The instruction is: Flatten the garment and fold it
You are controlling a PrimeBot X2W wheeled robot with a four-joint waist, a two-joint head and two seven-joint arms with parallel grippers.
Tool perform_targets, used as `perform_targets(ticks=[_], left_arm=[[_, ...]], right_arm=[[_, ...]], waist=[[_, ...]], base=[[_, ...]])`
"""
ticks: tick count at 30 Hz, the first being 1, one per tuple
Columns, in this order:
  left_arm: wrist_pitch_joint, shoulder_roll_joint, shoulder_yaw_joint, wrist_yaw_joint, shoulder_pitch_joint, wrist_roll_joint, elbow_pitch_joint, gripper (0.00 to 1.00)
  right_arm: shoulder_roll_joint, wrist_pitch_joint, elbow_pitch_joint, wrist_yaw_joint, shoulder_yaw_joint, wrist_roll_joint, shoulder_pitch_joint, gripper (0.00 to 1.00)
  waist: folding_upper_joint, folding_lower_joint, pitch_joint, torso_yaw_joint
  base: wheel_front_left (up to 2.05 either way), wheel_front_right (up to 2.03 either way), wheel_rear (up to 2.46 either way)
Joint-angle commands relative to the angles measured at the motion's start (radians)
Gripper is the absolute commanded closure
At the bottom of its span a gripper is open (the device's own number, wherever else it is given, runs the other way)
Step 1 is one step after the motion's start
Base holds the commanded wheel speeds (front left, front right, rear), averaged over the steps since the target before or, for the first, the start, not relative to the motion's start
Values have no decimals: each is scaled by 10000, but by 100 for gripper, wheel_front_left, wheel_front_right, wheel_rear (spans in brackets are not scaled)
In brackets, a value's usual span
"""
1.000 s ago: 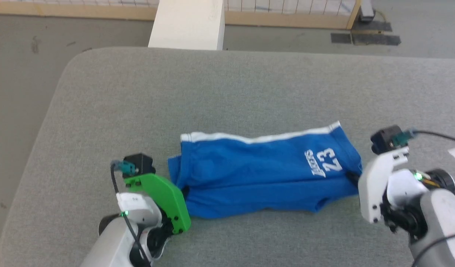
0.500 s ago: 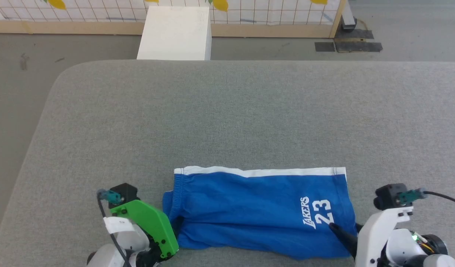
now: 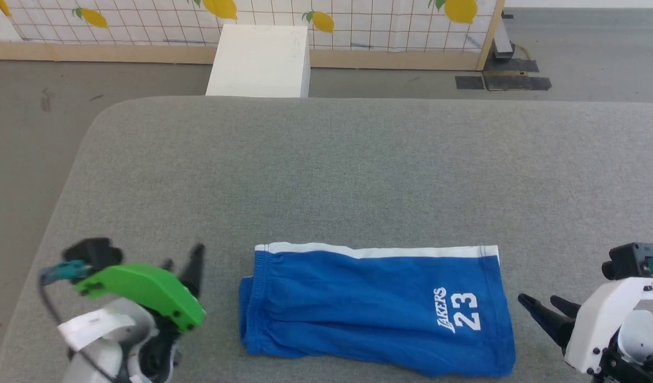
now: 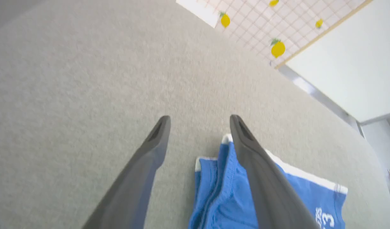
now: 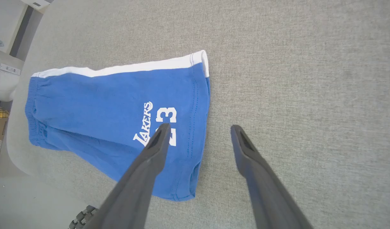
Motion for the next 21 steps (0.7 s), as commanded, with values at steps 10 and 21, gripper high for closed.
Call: perform_targets(ticks=[10, 21], left_arm=[[-5412, 371, 234, -2276, -137, 2209, 663, 0], [-6472, -259, 211, -2552, -168, 3196, 1030, 0]], right_arm=[[-987, -489, 1492, -13, 1050, 526, -764, 0], [-1213, -553, 2769, -13, 2739, 752, -1584, 0]], waist=[[0, 0, 341, 158], [0, 0, 651, 253]], base=[[0, 0, 0], [0, 0, 0]])
